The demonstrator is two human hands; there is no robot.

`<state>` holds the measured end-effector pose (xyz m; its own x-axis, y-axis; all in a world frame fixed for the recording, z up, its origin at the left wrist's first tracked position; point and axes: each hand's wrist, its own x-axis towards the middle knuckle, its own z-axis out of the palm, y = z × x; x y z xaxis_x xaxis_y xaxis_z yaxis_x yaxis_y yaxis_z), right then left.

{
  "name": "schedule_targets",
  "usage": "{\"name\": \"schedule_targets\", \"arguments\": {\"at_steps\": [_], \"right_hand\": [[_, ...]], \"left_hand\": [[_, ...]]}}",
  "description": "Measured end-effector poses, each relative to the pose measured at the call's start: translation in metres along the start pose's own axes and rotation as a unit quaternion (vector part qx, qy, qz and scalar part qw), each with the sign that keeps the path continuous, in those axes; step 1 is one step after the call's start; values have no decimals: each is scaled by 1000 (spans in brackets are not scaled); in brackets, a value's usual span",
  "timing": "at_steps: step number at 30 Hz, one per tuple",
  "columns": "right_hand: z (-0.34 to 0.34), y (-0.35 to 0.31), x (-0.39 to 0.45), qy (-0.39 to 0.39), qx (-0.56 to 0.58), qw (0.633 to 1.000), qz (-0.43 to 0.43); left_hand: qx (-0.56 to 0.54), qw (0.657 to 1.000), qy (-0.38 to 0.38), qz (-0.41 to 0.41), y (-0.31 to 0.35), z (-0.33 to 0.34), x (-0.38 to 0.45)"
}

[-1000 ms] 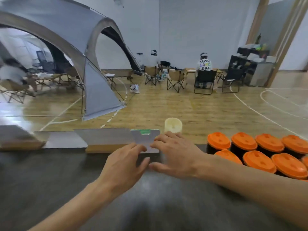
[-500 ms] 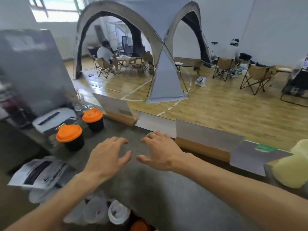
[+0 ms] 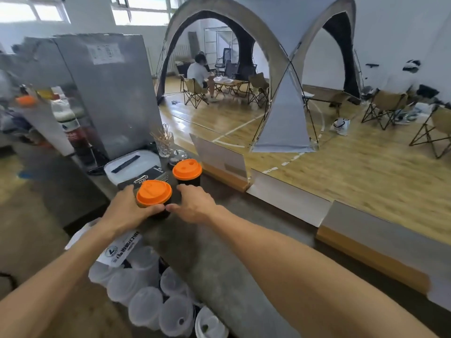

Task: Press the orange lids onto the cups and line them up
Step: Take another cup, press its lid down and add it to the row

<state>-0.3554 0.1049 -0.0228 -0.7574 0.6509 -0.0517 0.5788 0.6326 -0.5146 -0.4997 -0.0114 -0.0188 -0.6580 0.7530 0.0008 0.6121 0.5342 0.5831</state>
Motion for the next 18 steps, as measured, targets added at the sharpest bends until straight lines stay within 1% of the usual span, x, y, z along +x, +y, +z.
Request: {"name": "schedule_targets", "arguments": {"at_steps": [3,5,6,9,12,14,18], "right_hand": [[2,-5,19,-39,25,999,-10],[3,-6,23,-72,39,996,-22],[3,-6,23,-76,40,996,-29],[1,1,11,-57,31,997,-33],[-7,17,-14,-40,43,998,-27],[-16,34,-38,-17,62,998,-16],[-43,86,-106,33,97,995,13]], "left_hand": [[-47,999,-22,7,-7,9,3],[-59,998,-35,14,-7,11,5],[-62,997,-34,17,-6,12,5],[-71,997,-13,24,0,16,1],[-88,996,-17,27,12,27,-11],[-91,994,-37,50,24,34,-24],[-93,981,-113,130,60,54,-56]]}}
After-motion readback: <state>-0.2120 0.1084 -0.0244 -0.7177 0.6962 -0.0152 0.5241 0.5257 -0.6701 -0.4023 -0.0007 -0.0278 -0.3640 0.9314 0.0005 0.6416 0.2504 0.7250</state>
